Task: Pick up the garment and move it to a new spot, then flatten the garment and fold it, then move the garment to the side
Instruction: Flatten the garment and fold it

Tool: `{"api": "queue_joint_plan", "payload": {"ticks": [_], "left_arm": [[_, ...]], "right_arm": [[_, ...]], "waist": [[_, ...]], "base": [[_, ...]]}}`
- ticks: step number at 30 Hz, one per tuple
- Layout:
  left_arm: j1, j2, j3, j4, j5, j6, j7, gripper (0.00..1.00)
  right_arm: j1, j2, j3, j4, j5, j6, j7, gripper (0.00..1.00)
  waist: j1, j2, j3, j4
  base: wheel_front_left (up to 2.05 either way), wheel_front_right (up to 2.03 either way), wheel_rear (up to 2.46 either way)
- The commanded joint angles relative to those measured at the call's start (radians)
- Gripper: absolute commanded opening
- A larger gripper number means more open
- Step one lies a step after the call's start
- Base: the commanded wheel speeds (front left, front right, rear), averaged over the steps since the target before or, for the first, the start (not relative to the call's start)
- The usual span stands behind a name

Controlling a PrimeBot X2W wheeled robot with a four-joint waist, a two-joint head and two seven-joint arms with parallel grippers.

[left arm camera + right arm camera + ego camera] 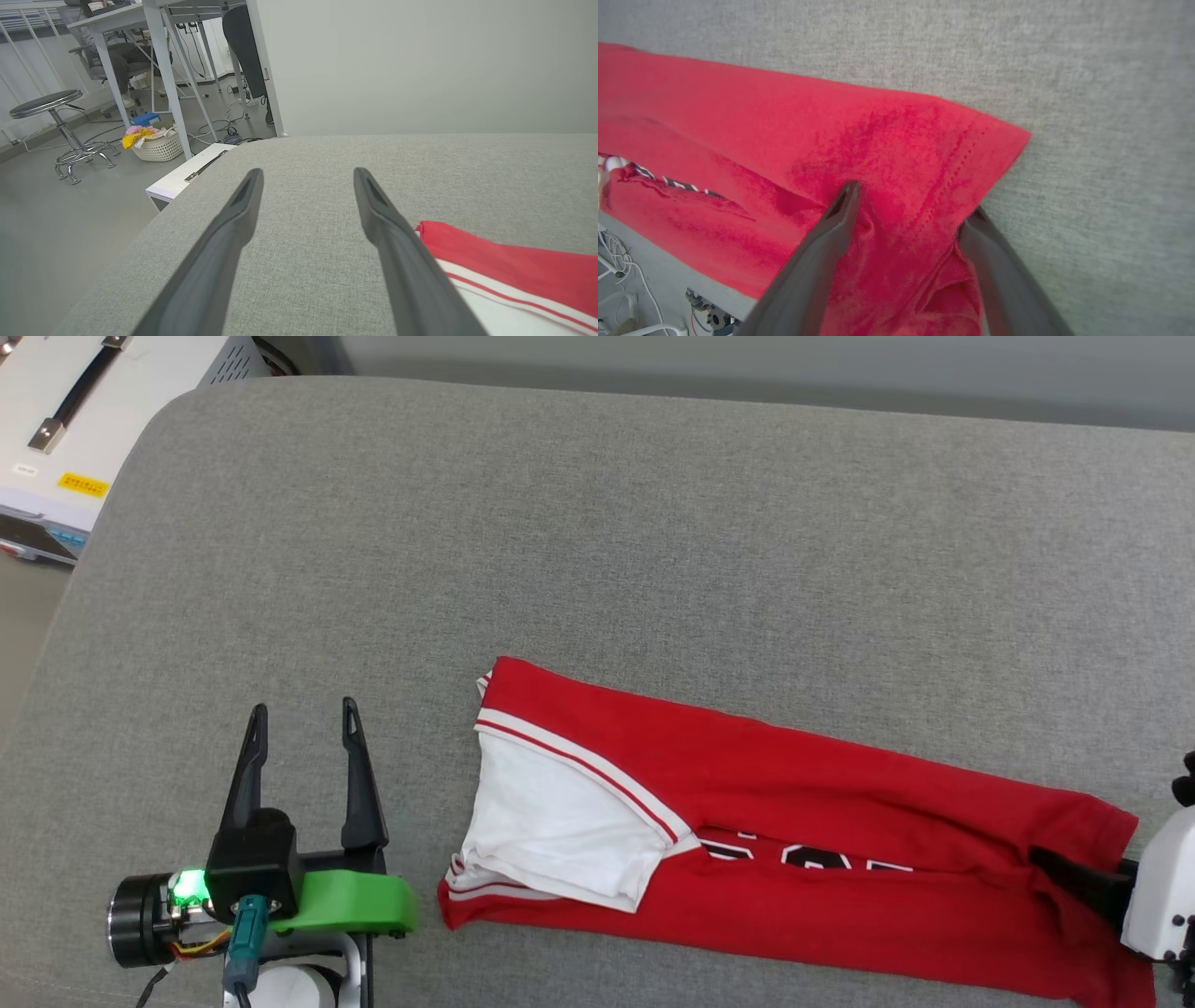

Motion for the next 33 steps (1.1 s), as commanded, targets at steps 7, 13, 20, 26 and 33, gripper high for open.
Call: {"api": "queue_joint_plan", "payload": {"ticks": [7, 13, 20, 26, 33], "left_arm": [[0.039, -0.067, 0.051, -0.002, 0.07, -0.08, -0.006, 1.0], [0.049, -0.092, 0.084, 0.012, 0.119, -0.118, -0.006, 1.0], [0.069, -0.107, 0.106, 0.02, 0.15, -0.147, -0.006, 1.0], [0.088, -0.109, 0.119, 0.024, 0.169, -0.162, -0.006, 1.0], [0.121, -0.111, 0.128, 0.034, 0.183, -0.178, -0.006, 1.0]], "right_arm": [[0.001, 0.041, 0.115, -0.003, 0.022, 0.005, -0.027, 1.0], [-0.015, 0.006, 0.137, 0.038, -0.008, 0.005, -0.092, 0.0], [-0.038, -0.053, 0.106, 0.074, -0.028, 0.005, -0.127, 0.0], [-0.06, -0.128, 0.059, 0.147, -0.069, 0.005, -0.138, 0.0], [-0.035, -0.142, 0.015, 0.153, -0.054, 0.005, -0.123, 0.0]], "waist": [[0.0, 0.0, -0.007, -0.002], [0.0, 0.0, -0.027, -0.01], [0.0, 0.0, -0.062, -0.022], [0.0, 0.0, -0.086, -0.031], [0.0, 0.0, -0.129, -0.037]], "base": [[0.0, 0.0, 0.0], [0.0, 0.0, 0.0], [0.0, 0.0, 0.0], [0.0, 0.0, 0.0], [0.0, 0.0, 0.0]]}}
